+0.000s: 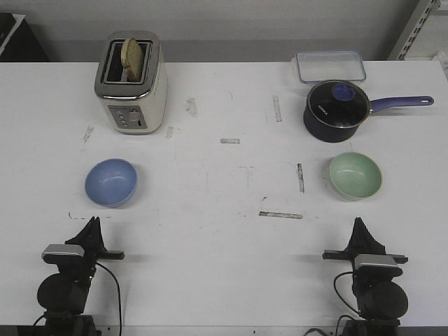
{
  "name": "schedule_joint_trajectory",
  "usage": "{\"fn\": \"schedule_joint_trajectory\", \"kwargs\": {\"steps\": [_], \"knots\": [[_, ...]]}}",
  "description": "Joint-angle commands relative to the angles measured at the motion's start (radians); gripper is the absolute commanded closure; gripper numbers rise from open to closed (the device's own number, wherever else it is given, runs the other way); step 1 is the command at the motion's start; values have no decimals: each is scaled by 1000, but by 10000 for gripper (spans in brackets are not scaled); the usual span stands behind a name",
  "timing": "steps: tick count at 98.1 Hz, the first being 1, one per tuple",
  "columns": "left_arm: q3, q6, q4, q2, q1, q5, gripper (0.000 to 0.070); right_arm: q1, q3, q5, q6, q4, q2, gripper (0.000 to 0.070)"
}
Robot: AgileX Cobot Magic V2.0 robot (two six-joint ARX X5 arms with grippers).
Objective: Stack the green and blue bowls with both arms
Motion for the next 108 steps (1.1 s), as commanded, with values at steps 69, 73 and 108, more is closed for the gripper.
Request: {"fn": "schedule_joint_trajectory", "kwargs": {"steps": [69,73,108], "knots": [[-21,4,16,-2,1,2,699,0,-2,0,10,15,-2,700],[-21,4,16,-2,1,2,699,0,-2,1,10,15,-2,700],[-21,4,16,-2,1,2,699,-1,51,11,-13,235,0,700]]}}
